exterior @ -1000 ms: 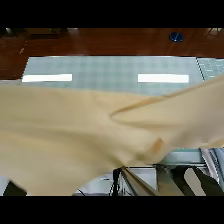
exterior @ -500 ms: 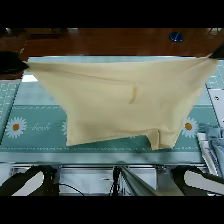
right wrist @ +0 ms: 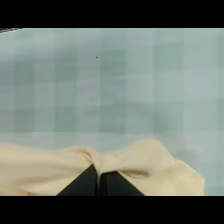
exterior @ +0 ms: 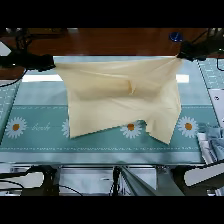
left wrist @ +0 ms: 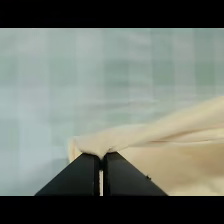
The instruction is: Fold the shirts.
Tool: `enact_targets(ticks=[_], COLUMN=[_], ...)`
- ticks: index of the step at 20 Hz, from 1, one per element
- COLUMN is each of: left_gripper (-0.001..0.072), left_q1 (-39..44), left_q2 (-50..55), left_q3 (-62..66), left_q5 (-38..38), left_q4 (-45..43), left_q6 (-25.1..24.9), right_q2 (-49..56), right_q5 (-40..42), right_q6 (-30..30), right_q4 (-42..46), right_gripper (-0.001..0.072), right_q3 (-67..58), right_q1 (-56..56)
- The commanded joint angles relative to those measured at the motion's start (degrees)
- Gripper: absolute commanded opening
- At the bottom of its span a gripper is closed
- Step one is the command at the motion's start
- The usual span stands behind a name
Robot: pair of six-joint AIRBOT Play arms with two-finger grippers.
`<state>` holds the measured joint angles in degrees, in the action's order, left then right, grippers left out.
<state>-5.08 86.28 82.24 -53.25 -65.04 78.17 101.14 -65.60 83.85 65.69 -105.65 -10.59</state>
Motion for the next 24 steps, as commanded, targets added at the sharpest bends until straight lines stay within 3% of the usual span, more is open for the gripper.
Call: enact_targets(ticks=[1,5,6,7,8,9,10,11,13,15,16,20,24], left_gripper=[0.0021,0.0026,0.0061,0.0168,0.0297,0.0366,0.0483,0.0548,0.0547,0.0547,0.0547,0.0547,0.0547], left_q1=[0.26,1.16,0.63,-0.37,-2.03,-4.00,-6.47,-8.96,-14.43,-17.99,-19.15,-20.48,-19.78], left_q2=[5.49,9.27,8.76,8.09,7.28,6.54,5.68,4.81,2.45,0.63,-0.90,-9.42,-11.58], left_q3=[-0.07,-0.02,0.22,1.27,3.30,5.73,8.44,10.47,10.69,7.34,3.45,-18.95,-38.77], left_q5=[5.73,0.76,-0.28,-1.92,-4.94,-8.96,-14.67,-20.61,-32.15,-40.63,-43.21,-39.43,-34.05], left_q4=[4.33,4.63,4.59,4.35,3.96,3.45,2.62,1.51,0.72,0.74,0.76,1.97,10.32], left_q6=[-0.13,0.04,-0.20,-0.20,-0.20,-0.17,-0.17,-0.17,-0.17,-0.98,-2.21,-6.29,-7.23], right_q2=[5.73,8.76,8.07,6.84,5.38,3.48,1.60,-0.63,-4.94,-6.45,-6.45,-7.13,-7.91], right_q5=[3.63,1.75,1.70,1.05,-0.24,-2.82,-5.62,-8.00,-12.68,-22.60,-25.75,-30.99,-30.10], right_q6=[-0.55,-0.55,-0.85,-2.45,-4.17,-4.98,-5.11,-5.11,-5.11,-5.18,-5.18,-6.38,-9.03], right_q4=[-0.83,-0.98,-1.53,-2.84,-4.61,-5.60,-5.27,-3.96,3.67,14.08,14.36,6.03,4.02], right_gripper=[0.0022,0.0047,0.0177,0.0328,0.0401,0.0437,0.0437,0.0437,0.0461,0.0476,0.0476,0.0476,0.0477], right_q3=[0.02,-0.04,-0.57,-1.57,-2.80,-4.59,-6.54,-8.09,-8.79,-8.50,-7.50,3.74,17.20], right_q1=[0.11,0.11,-0.22,-0.83,-1.53,-2.49,-3.56,-4.94,-7.87,-11.08,-13.00,-19.10,-20.02])
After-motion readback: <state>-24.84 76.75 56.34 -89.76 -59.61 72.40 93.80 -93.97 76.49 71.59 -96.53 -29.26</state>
